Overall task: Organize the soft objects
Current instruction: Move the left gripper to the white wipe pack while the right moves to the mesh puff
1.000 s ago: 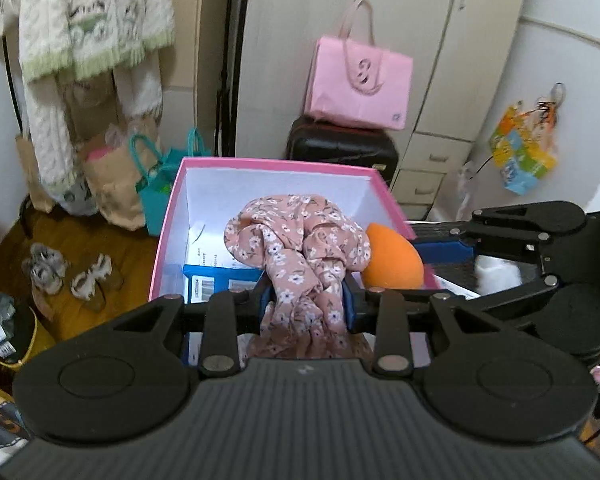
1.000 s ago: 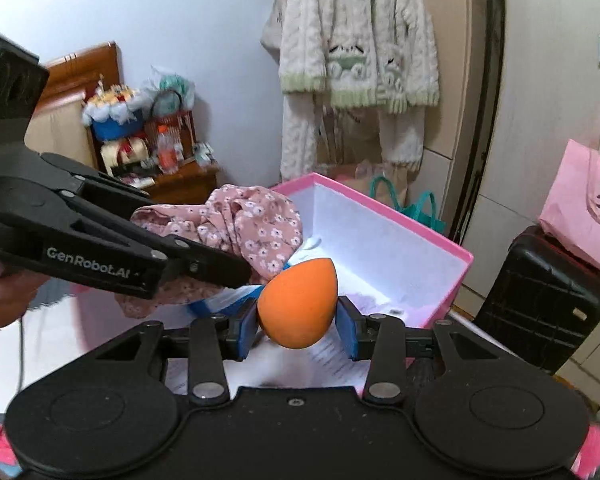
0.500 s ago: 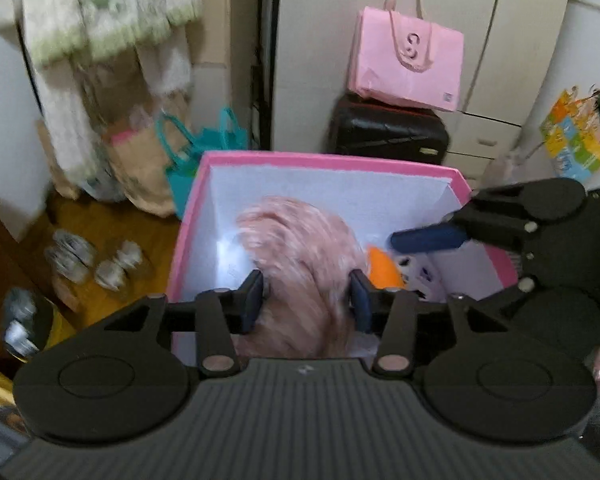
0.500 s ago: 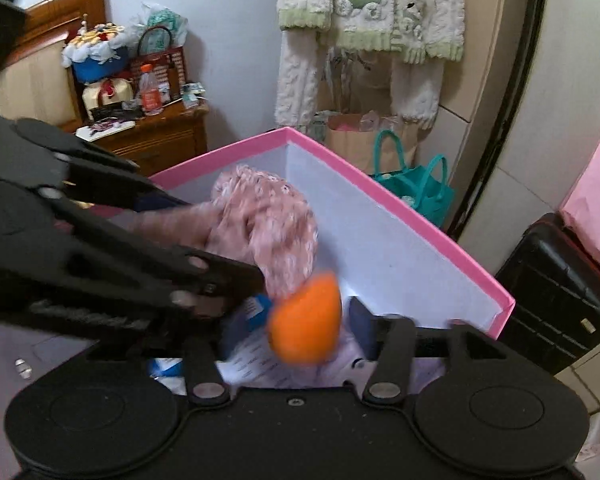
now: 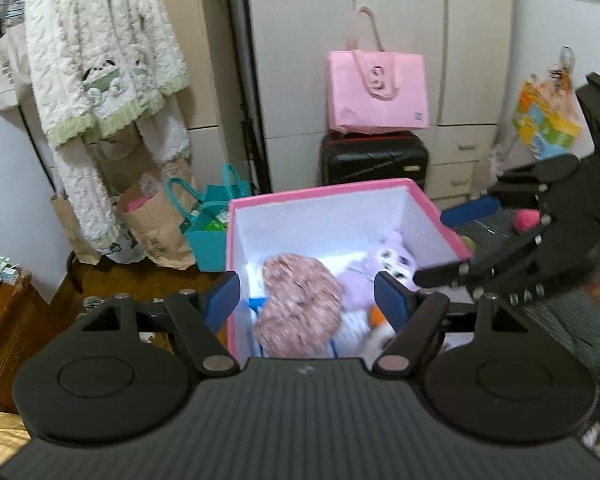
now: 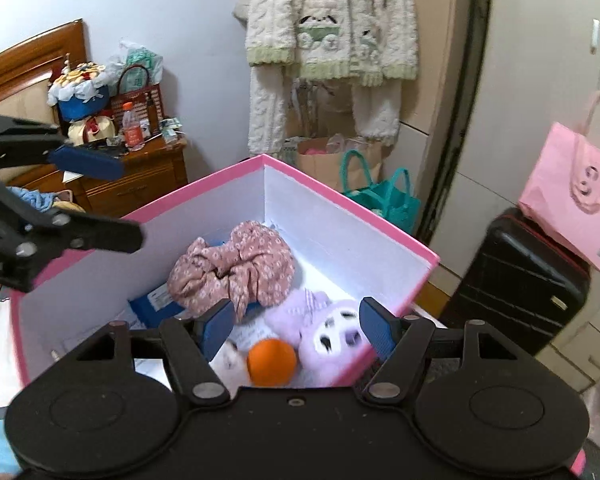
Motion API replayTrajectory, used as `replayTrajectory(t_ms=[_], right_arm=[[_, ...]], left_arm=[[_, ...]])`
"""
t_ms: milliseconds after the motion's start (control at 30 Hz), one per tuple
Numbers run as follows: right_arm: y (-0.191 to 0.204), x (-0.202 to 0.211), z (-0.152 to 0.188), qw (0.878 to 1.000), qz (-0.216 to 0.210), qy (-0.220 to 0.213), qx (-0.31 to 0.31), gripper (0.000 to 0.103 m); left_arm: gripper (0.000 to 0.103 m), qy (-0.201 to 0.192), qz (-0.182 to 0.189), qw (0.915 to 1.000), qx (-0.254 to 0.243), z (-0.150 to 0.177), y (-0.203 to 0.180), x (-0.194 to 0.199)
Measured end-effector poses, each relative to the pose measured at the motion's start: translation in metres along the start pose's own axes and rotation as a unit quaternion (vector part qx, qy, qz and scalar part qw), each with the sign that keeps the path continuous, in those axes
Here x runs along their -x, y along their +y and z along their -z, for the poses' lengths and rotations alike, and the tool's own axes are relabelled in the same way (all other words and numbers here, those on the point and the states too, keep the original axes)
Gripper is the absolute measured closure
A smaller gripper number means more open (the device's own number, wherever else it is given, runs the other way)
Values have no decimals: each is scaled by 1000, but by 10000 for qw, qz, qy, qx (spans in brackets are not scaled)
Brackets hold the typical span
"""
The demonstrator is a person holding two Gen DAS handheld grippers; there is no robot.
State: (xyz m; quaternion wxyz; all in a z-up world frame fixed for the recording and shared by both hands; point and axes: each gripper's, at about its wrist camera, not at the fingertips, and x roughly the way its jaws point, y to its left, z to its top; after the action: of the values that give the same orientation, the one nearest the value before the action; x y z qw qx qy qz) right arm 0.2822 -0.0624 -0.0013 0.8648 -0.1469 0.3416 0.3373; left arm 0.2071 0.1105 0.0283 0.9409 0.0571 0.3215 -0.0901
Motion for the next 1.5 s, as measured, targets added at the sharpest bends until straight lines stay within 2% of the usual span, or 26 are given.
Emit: replayTrajectory(t_ms=[300,500,700,900,1267,1333,1500], right_arm=[[24,71,20,9997,103,-242,14,29],[35,120,42,9988,229,-421,52,28],[30,157,72,9975,446,-548,-11,28],[22,184,103,9960,615,-630,-119,28],[-7,196,158,9935,849,-649,-402,28],[-15,195,165,9928,867,-687,-465,28],[-41,186,176,9911,885,-829,-554,28]], left_arm=[[30,18,486,9986,-231,10,-27,51],[25,62,948,9950,-296,17,-48,80],[22,24,1242,9894,-747,29,-85,97],[21,54,1448,9822,-1195,35,-122,98],[21,179,1820,9729,-1411,42,-176,69],[21,145,1803,9732,-1417,41,-186,61],[21,-243,1428,9788,-1450,41,-209,42]])
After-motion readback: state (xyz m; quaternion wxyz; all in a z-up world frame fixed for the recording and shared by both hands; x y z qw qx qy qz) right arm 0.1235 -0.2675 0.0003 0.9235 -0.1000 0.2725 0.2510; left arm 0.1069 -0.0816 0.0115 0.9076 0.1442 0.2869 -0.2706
